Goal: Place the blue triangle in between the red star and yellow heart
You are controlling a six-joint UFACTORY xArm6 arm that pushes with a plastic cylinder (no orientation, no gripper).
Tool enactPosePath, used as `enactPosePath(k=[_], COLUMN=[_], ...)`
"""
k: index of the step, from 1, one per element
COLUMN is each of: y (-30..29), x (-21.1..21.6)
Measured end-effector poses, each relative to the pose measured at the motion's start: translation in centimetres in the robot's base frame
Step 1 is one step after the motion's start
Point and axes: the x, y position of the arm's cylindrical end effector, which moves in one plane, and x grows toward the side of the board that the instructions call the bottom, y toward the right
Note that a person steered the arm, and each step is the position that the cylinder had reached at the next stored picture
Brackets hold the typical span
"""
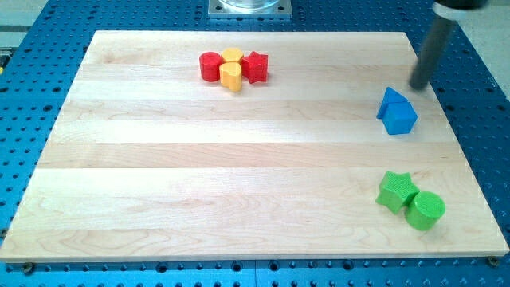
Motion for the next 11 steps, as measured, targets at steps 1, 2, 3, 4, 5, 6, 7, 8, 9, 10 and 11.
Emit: enactPosePath(k=[1, 2, 3, 4, 5, 6, 7, 8, 9, 10, 11], y=[-0.8, -12.9, -24.0, -18.9, -26.5, -31.7, -29.7, -27.8, -28.6, -29.5, -29.9], x=[3.2, 2.1, 0.7, 2.6, 5.8, 5.5, 4.5, 2.5, 0.8, 0.4, -0.7])
